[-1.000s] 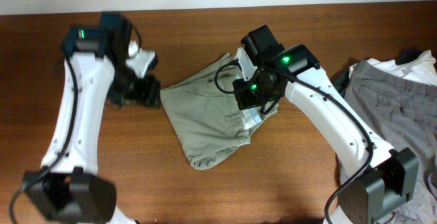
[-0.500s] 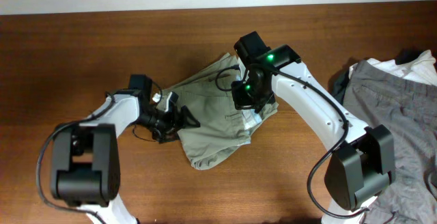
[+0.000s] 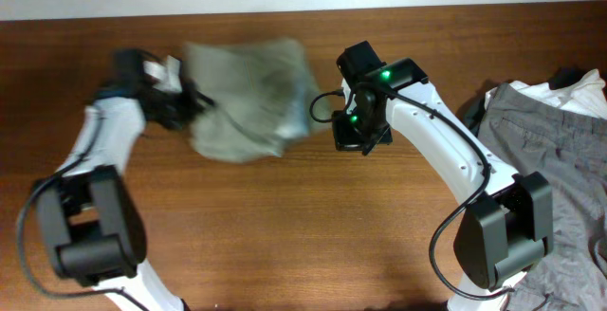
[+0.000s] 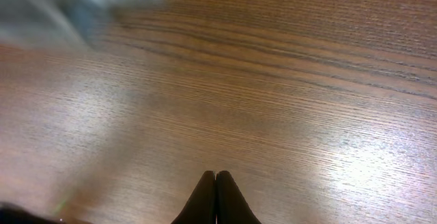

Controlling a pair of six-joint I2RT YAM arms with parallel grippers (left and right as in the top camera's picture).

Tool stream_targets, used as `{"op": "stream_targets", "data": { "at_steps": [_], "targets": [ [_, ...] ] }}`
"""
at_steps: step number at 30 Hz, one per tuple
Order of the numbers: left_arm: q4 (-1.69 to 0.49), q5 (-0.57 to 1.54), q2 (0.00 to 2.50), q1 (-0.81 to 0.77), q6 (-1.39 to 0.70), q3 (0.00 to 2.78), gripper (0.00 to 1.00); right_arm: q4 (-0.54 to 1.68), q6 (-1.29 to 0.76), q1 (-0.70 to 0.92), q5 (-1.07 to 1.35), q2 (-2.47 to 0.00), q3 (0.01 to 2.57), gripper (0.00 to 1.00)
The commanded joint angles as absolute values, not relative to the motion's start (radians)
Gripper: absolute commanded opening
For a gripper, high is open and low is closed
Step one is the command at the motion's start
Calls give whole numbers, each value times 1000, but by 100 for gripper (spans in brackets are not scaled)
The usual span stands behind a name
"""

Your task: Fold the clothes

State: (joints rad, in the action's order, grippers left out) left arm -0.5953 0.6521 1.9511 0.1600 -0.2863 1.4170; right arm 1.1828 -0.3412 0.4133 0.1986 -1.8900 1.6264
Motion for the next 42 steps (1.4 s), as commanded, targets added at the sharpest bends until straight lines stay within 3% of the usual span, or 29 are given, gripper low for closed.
{"op": "stream_targets", "data": {
  "at_steps": [1,7,8,10,12,18,19,20,22,31,41,42],
  "targets": [
    [-554,480,1913,339,-400,1465,0,1190,-353,410,187,-1878,1622,4],
    [-722,365,2013,547,-395,1460,4,1195,-353,410,187,-1878,1622,4],
    [-752,365,2031,564,-387,1460,26,1194,-353,410,187,-1878,1622,4],
    [-803,361,2045,577,-357,1460,49,1194,-353,410,187,-1878,1622,4],
    [-858,358,2035,580,-310,1461,53,1195,-353,410,187,-1878,1622,4],
    [-962,358,1860,610,-236,1468,52,1200,-353,410,187,-1878,1622,4],
    [-920,358,1826,609,-231,1468,46,1197,-353,410,187,-1878,1622,4],
    [-829,358,1809,607,-198,1468,22,1193,-353,410,187,-1878,1622,4],
    [-675,361,1832,585,-132,1468,0,1188,-354,410,187,-1878,1622,4],
    [-274,392,2197,402,-73,1468,0,1164,-358,410,215,-1878,1622,4],
    [-448,334,2255,244,43,1468,0,1143,-388,410,215,-1857,1622,4],
    [-471,340,2239,244,43,1471,4,1129,-387,410,183,-1842,1624,5]
  ]
}}
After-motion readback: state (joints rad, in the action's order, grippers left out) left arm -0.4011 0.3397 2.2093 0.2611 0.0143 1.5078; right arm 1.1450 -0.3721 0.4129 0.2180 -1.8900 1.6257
